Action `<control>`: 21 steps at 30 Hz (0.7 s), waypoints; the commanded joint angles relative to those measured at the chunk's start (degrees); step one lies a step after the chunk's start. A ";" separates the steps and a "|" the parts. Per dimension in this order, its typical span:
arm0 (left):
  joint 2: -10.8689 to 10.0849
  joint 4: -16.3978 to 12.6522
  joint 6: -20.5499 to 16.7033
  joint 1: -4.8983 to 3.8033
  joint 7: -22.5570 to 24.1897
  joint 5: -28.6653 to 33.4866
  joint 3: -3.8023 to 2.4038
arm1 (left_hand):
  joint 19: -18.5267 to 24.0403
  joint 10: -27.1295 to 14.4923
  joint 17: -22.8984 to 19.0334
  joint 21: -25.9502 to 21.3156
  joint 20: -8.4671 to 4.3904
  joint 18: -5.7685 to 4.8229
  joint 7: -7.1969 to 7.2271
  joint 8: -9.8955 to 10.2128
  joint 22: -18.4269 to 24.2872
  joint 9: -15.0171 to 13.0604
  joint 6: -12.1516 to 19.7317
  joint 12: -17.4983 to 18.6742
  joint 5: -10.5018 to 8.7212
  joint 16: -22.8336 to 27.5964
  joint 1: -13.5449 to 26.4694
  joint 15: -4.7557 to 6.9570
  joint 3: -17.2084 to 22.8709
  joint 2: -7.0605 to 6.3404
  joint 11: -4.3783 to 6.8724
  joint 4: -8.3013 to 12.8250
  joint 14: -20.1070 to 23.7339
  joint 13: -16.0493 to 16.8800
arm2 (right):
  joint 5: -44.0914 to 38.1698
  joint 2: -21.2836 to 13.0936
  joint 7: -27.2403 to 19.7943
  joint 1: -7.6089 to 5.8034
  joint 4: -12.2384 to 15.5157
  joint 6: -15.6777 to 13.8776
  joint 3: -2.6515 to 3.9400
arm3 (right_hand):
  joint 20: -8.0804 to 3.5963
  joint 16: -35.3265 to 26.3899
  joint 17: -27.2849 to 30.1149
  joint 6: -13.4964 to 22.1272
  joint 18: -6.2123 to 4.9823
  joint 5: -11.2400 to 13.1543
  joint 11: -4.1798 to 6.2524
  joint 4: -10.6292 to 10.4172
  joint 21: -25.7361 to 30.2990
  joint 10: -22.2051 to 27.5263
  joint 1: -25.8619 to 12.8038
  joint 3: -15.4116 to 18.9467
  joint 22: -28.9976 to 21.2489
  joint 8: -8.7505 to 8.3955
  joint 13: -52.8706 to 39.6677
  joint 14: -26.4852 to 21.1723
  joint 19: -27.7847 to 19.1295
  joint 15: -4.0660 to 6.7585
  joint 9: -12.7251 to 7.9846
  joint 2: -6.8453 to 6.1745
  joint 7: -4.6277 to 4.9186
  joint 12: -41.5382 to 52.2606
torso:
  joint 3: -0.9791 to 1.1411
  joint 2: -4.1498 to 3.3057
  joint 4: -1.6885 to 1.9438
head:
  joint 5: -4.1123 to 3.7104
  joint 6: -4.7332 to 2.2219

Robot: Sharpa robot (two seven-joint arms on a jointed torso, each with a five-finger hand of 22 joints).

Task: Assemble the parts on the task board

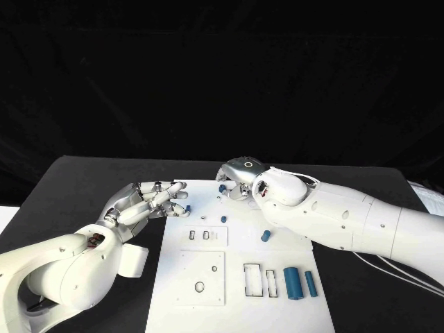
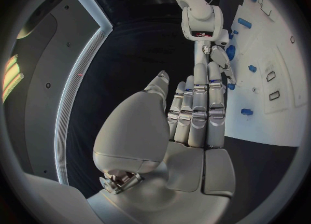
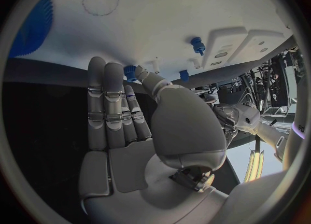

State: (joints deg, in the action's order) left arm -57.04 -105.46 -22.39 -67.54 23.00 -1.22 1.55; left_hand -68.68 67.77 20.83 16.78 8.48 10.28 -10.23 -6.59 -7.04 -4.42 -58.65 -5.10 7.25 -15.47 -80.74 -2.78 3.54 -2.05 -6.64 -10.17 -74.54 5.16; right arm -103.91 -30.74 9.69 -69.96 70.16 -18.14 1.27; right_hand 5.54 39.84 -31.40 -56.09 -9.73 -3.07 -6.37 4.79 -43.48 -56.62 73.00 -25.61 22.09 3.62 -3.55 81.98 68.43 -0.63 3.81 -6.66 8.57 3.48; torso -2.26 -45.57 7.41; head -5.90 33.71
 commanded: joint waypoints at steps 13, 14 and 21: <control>-0.99 0.04 1.32 -0.19 0.08 0.46 -0.03 | -0.15 -0.21 0.16 -0.36 0.31 0.11 -0.43 0.39 0.10 0.07 0.01 0.38 -0.07 0.25 -0.55 -0.06 0.01 0.12 -0.14 0.37 0.40 -0.01 | 17.05 -14.72 1.62 -0.33 11.94 0.35 2.24 | -1.49 29.53 -30.72 -1.67 2.52 -5.19 3.49 -5.70 -19.64 -20.98 -2.67 4.07 24.28 0.00 -3.35 5.99 9.75 2.43 0.20 -3.74 -0.54 8.04 | 0.18 0.29 -1.57 | 0.17 -0.56; -0.99 0.09 1.34 -0.20 0.07 0.47 -0.03 | -0.15 -0.21 0.16 -0.36 0.31 0.11 -0.43 0.39 0.10 0.07 0.01 0.38 -0.07 0.25 -0.55 -0.06 0.01 0.12 -0.14 0.37 0.40 -0.01 | 17.58 -15.25 1.96 -0.35 12.06 0.95 2.28 | -1.77 30.57 -31.81 -1.35 2.70 -5.85 3.86 -6.12 -20.79 -22.54 -2.74 5.20 25.75 0.08 -4.22 5.97 10.14 2.76 0.18 -4.14 -0.85 9.02 | 0.18 0.31 -1.65 | 0.20 -0.60; -0.71 0.59 1.59 -0.20 -0.02 0.48 -0.02 | -0.15 -0.20 0.18 -0.37 0.31 0.11 -0.42 0.40 0.11 0.07 0.00 0.39 -0.07 0.27 -0.57 -0.06 0.01 0.12 -0.13 0.38 0.40 -0.01 | 18.98 -17.34 4.56 -0.35 11.20 4.58 2.42 | -2.00 39.89 -42.27 0.90 4.44 -7.87 4.66 -14.54 -29.91 -22.30 3.55 22.02 37.55 0.76 -27.57 5.47 11.12 3.33 0.52 -2.16 -1.32 28.03 | 0.39 0.28 -1.90 | 0.08 -0.65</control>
State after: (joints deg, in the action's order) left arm -57.89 -104.88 -22.16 -67.65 22.84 -1.00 1.56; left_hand -68.68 67.77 20.94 16.78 8.48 10.28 -10.23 -6.59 -6.99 -4.42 -58.65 -5.10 7.25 -15.43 -80.74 -2.78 3.47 -2.04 -6.65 -10.11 -74.54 5.16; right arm -87.40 -48.05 11.95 -70.34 81.56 -17.04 3.65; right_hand 3.42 79.20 -73.04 -55.40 -5.68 -10.87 -1.52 -8.85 -72.87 -79.65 75.86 -4.85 59.01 4.20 -28.21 84.02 79.63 2.49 4.25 -9.13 7.20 29.17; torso -1.92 -45.28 5.64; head -5.69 33.04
